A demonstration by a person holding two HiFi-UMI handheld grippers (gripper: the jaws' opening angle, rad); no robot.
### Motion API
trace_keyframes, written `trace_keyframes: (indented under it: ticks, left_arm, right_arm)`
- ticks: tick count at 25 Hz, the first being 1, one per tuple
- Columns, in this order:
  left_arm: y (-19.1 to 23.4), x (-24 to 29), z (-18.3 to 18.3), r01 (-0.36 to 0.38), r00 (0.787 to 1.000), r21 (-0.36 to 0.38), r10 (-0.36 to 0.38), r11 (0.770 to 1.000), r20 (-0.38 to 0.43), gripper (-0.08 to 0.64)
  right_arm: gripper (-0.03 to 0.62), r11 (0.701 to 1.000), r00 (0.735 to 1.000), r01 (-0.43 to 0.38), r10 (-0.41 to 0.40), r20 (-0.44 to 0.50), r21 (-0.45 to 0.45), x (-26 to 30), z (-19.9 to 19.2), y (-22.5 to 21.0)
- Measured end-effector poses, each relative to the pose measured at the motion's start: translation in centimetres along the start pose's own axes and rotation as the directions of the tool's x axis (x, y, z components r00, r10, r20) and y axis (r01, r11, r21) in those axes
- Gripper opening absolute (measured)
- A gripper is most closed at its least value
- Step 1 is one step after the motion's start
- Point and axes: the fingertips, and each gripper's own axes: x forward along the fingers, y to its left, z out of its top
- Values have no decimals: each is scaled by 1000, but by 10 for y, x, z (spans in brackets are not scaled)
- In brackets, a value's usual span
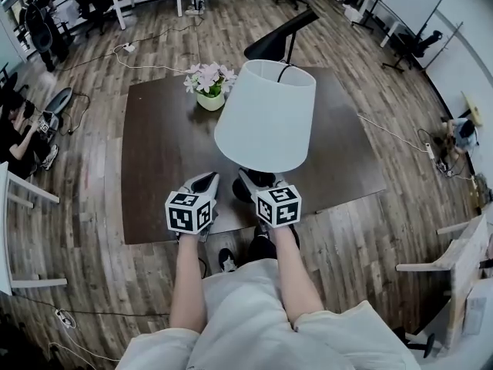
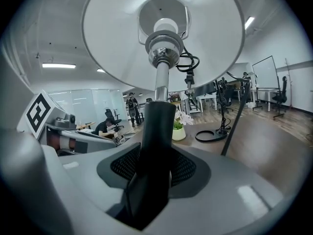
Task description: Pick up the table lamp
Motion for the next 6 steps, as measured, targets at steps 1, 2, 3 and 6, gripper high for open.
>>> trace_keyframes:
  ticks: [1,2,3,6]
  left_arm:
    - [2,-1,-1,-2,1000,-1,2,1000,0,0]
    - [3,-3,-2,-5,1000,-3,5,1000,-1,0]
    - [5,-4,-3,-7,1000,-6,7,1000,-2,0]
    - [9,-9,-5,-15,1000,-9,15,1000,-5,0]
  right_arm:
    - [196,1000,1000,0,0,-1,1,1,-1,0]
    - [196,1000,1000,-1,1,-2,3,2,-2,1]
    - [196,1000,1000,-4,4,-3,6,3,-2,3]
    - [196,1000,1000,-15,15,1,13,5,-1,9]
